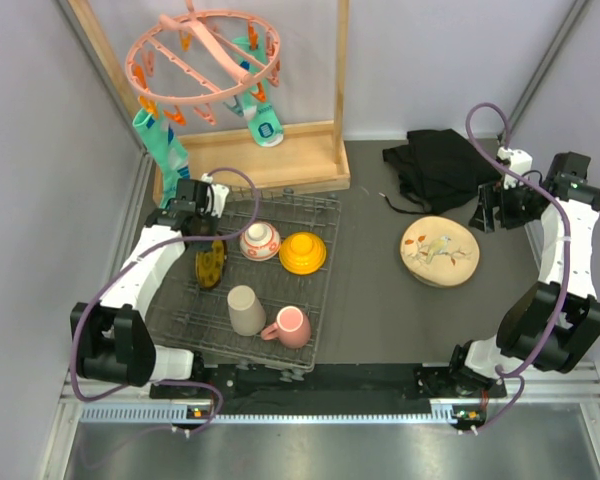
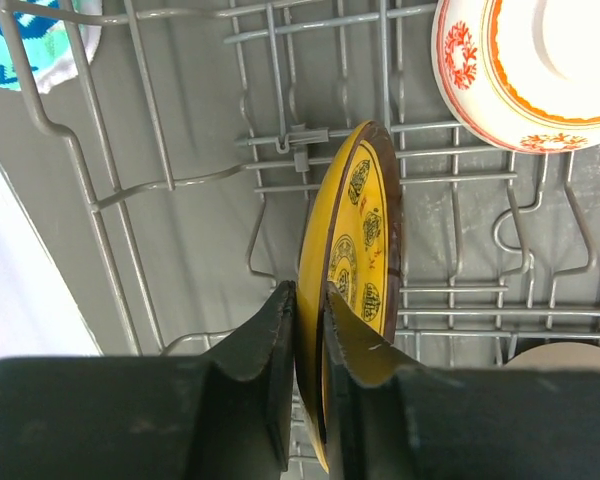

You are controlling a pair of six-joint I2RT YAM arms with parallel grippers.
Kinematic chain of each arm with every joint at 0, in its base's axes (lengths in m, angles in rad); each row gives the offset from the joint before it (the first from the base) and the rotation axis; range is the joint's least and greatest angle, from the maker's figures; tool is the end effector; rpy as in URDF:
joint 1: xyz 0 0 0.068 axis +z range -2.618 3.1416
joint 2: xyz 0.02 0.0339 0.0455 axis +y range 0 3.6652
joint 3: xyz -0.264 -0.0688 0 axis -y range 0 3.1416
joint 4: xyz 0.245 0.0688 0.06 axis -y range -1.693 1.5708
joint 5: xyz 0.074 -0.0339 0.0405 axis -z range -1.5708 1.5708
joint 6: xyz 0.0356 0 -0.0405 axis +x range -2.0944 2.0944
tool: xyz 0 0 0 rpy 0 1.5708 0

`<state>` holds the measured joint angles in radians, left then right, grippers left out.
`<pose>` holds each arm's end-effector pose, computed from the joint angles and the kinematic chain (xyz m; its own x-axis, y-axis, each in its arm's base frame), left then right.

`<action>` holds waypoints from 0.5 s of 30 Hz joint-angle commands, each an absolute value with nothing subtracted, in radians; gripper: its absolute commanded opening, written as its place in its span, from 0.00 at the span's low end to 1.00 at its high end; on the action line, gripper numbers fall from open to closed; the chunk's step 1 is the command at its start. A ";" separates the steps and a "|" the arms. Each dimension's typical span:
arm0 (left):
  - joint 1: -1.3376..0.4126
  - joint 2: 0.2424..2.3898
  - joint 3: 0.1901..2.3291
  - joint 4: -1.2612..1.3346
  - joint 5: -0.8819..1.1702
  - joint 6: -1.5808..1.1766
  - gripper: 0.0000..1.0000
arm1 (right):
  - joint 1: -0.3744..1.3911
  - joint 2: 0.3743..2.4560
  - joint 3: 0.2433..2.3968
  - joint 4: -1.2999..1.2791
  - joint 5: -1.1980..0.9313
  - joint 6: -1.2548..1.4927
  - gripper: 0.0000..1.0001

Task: Unload the mixed dishes from the dish rack
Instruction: Pick up the plate from the dish rack.

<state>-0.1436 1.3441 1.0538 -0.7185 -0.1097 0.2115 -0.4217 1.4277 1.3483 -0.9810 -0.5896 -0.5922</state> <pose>0.2686 -0.0349 0.2655 -0.8011 0.3267 -0.5016 0.2584 0.9446 0.2024 0.2653 -0.0973 0.3248 -0.7121 -0.1890 -0.6761 -0.3677 0.9208 0.1299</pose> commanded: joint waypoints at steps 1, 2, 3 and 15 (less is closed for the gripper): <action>-0.140 1.324 1.109 -0.718 -0.066 0.192 0.16 | -0.417 1.417 1.345 -0.983 -0.618 -0.612 0.77; -0.140 1.321 1.112 -0.718 -0.064 0.190 0.15 | -0.417 1.419 1.345 -0.983 -0.618 -0.612 0.77; -0.138 1.319 1.121 -0.722 -0.063 0.190 0.13 | -0.417 1.420 1.347 -0.986 -0.621 -0.612 0.77; -0.138 1.279 1.258 -0.790 -0.078 0.167 0.00 | -0.417 1.433 1.364 -0.996 -0.634 -0.612 0.77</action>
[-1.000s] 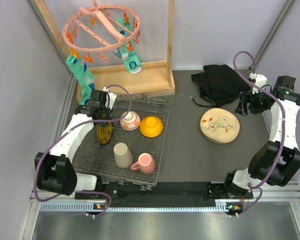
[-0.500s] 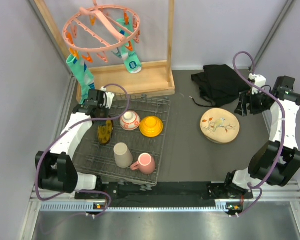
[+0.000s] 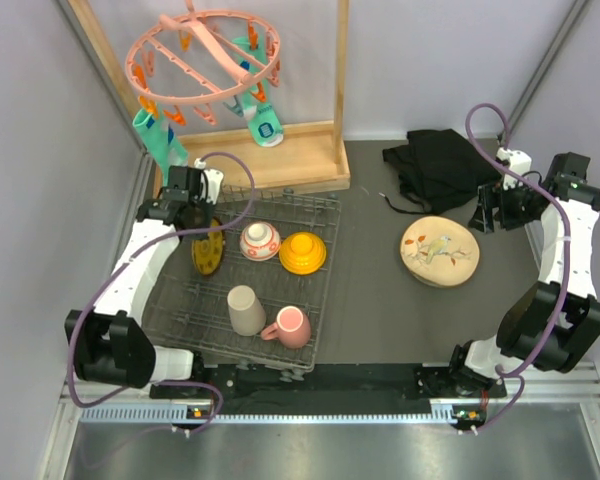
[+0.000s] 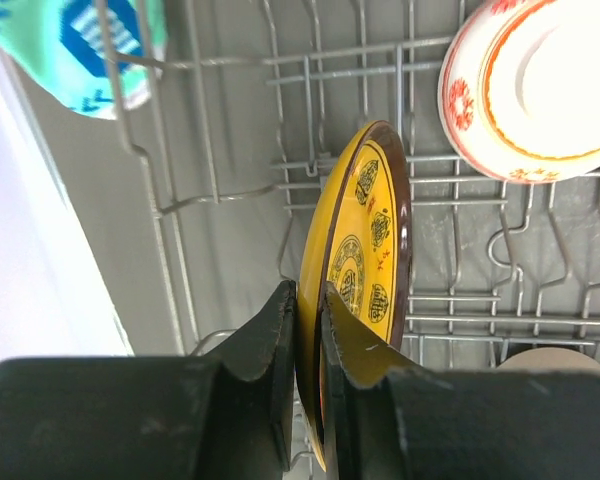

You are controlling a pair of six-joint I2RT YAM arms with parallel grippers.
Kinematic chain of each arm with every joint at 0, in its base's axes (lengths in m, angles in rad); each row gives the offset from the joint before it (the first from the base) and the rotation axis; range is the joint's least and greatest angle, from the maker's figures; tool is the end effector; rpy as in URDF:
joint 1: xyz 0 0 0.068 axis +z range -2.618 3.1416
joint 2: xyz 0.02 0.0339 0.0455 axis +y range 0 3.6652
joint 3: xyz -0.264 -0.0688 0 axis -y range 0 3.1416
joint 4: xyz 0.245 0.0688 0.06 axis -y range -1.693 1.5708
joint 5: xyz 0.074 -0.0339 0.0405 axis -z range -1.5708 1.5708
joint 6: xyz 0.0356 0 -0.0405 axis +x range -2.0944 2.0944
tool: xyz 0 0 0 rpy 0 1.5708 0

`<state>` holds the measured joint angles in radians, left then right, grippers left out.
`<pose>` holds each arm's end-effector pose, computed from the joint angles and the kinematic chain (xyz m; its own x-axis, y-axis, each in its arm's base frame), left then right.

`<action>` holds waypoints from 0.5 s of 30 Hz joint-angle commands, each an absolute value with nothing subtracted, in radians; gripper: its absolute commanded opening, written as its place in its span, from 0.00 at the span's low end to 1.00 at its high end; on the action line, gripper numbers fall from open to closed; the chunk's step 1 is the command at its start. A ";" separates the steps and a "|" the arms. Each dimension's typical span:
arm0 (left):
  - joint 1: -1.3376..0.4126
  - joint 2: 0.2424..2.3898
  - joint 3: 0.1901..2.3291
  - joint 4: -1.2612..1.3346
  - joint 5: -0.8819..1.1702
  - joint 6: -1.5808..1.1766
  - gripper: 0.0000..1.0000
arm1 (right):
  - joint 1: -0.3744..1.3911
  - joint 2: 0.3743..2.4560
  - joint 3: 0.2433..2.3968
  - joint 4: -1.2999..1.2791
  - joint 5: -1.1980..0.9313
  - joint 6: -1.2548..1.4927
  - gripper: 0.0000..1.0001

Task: Unload the mixed dishes from the dish rack
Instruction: Pick up the plate from the dish rack.

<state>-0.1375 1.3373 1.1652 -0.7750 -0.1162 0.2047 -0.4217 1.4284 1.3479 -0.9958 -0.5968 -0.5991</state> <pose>0.2724 -0.0335 0.2987 -0.7732 0.3108 -0.5527 0.2311 0.9498 0.2109 0.2643 -0.0966 0.3239 -0.7169 -0.1896 -0.6709 -0.3742 0.9166 0.1409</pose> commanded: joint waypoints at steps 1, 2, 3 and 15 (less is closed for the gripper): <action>-0.138 1.275 1.272 -0.799 -0.081 0.169 0.00 | -0.417 1.434 1.365 -1.000 -0.635 -0.612 0.77; -0.140 1.272 1.287 -0.813 -0.086 0.172 0.00 | -0.417 1.434 1.368 -1.002 -0.637 -0.614 0.77; -0.138 1.269 1.319 -0.819 -0.095 0.173 0.00 | -0.417 1.433 1.373 -1.002 -0.637 -0.611 0.77; -0.140 1.173 1.539 -0.812 0.506 0.178 0.00 | -0.246 1.440 1.647 -1.252 -0.959 -0.598 0.85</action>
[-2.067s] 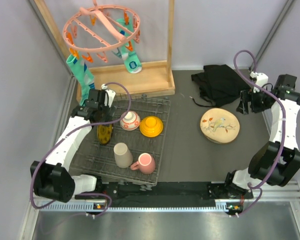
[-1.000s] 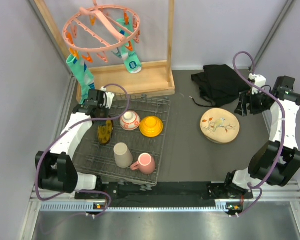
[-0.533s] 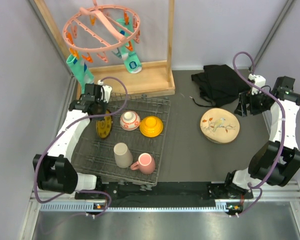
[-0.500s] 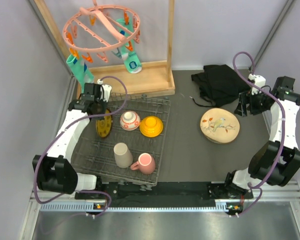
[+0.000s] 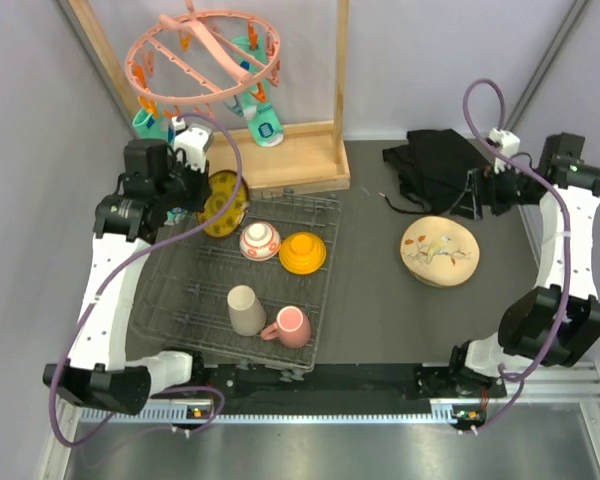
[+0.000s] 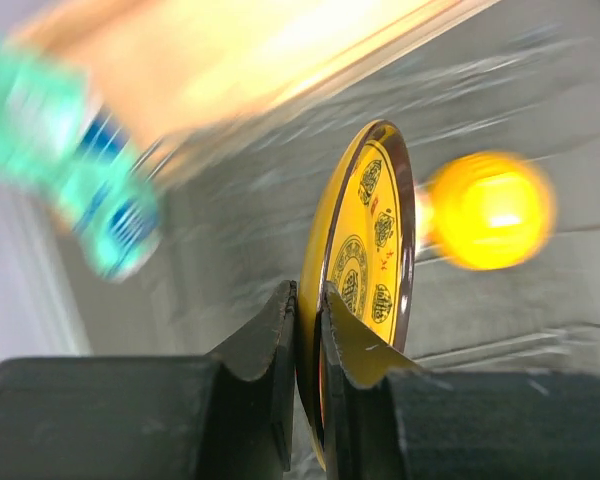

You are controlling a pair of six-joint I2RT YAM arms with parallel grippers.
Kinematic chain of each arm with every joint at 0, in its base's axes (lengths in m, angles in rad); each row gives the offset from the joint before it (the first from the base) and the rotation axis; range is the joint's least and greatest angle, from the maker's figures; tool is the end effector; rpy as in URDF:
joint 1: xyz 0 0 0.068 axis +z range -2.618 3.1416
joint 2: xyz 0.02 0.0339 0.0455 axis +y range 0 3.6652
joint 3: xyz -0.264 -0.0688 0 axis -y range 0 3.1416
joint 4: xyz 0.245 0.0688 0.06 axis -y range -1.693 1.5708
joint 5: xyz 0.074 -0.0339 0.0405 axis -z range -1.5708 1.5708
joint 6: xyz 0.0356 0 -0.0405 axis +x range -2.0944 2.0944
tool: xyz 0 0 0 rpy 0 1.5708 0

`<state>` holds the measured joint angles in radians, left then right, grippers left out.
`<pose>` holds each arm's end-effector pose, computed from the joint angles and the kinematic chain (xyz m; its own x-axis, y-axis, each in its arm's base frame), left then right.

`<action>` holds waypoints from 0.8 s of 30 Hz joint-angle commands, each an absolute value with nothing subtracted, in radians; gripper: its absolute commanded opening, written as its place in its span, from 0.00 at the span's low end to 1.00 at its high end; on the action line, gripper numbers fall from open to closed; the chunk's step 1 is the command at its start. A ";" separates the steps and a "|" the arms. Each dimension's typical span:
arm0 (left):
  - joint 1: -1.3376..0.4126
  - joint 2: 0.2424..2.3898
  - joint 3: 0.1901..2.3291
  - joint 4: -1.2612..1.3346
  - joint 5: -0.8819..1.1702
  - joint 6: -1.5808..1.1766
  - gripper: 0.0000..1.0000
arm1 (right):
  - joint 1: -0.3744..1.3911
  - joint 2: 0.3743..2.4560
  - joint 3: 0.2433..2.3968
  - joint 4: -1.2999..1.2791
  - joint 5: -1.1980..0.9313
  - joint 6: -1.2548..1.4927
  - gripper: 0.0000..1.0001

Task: Unload the mixed dishes from the dish rack
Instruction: Pick up the plate from the dish rack.

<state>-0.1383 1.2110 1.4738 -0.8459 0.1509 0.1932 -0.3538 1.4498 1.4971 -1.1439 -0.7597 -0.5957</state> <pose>0.2362 -0.0383 0.4221 -0.4852 0.2592 -0.8351 0.3604 0.9294 0.0790 0.2670 -0.0725 0.3583 -0.6662 -0.1876 -0.7218 -0.5045 0.8261 0.2510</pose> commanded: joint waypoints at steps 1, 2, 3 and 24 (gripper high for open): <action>-0.141 1.178 1.542 -0.790 0.550 0.160 0.00 | -0.163 1.436 1.660 -1.247 -0.956 -0.592 0.86; -0.144 1.183 1.543 -0.775 0.619 0.140 0.00 | -0.128 1.412 1.663 -1.233 -0.937 -0.583 0.86; -0.147 1.187 1.540 -0.763 0.646 0.111 0.00 | -0.083 1.399 1.658 -1.171 -0.927 -0.553 0.86; -0.416 1.213 1.393 -0.434 0.686 0.068 0.00 | 0.385 1.517 1.855 -0.862 -0.922 -0.285 0.94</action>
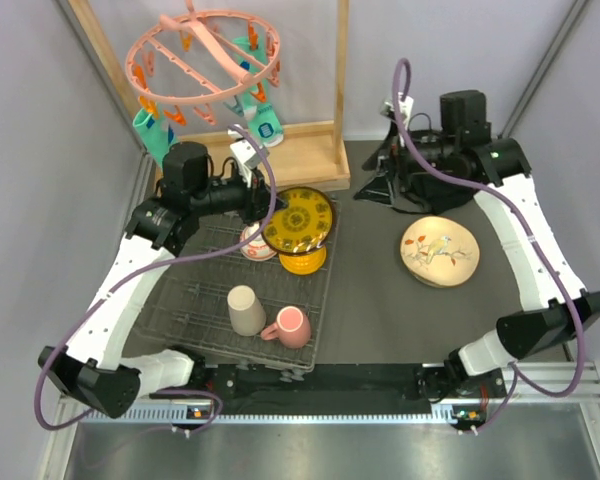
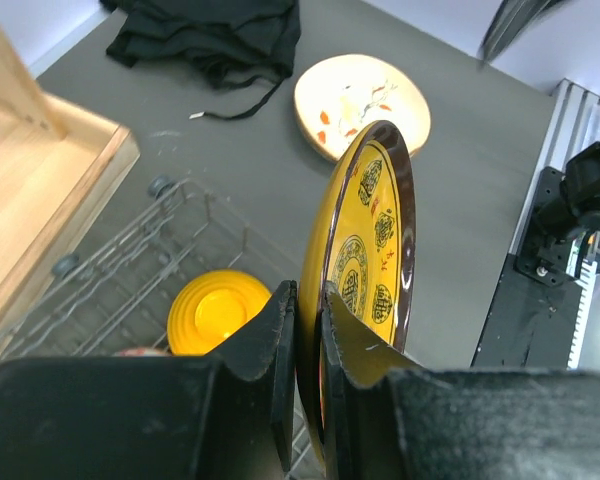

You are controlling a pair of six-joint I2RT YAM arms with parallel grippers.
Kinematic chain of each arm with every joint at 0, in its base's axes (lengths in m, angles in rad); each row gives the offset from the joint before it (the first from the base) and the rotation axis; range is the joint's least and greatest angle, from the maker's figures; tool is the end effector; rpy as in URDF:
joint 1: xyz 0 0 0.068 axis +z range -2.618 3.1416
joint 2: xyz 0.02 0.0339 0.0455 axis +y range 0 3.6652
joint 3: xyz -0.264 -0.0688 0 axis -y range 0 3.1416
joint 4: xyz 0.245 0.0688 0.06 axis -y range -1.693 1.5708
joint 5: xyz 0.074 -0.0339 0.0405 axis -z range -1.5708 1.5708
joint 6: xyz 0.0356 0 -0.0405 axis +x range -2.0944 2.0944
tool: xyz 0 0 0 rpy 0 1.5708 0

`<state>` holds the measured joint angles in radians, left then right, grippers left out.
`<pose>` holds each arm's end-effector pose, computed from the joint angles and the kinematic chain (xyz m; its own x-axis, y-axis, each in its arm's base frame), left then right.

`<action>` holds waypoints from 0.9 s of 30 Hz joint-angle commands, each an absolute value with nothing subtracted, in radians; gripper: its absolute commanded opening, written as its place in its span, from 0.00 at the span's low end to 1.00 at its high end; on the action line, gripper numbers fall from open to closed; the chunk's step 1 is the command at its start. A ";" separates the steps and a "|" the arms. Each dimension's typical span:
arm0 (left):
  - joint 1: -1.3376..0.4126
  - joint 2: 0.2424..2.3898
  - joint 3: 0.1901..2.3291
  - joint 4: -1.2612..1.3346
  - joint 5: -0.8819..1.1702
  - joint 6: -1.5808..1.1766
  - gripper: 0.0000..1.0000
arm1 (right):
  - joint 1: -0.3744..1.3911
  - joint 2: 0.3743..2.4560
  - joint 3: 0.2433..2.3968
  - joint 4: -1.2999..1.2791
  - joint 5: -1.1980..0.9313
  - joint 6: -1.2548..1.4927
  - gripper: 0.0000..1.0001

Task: Unload the mixed dishes from the dish rack
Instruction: Pick up the plate from the dish rack.

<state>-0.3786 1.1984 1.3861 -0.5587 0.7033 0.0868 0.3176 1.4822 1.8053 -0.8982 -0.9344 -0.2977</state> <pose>0.2217 -0.1130 0.4274 -0.2626 0.1756 -0.9488 0.8680 0.4725 -0.1528 0.2663 0.1177 0.4594 -0.2515 -0.2662 -0.9305 -0.9419 0.2884 0.1721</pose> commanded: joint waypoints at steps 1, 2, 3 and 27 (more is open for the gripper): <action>-0.422 1.216 1.397 -0.433 0.680 0.067 0.00 | 0.394 1.529 1.858 -0.862 -0.920 -0.287 0.94; -0.429 1.221 1.399 -0.431 0.678 0.067 0.00 | 0.403 1.534 1.859 -0.868 -0.916 -0.291 0.94; -0.433 1.229 1.401 -0.433 0.672 0.069 0.00 | 0.410 1.539 1.862 -0.870 -0.916 -0.294 0.93; -0.466 1.236 1.404 -0.373 0.716 0.043 0.00 | 0.546 1.632 1.867 -0.902 -0.865 -0.354 0.67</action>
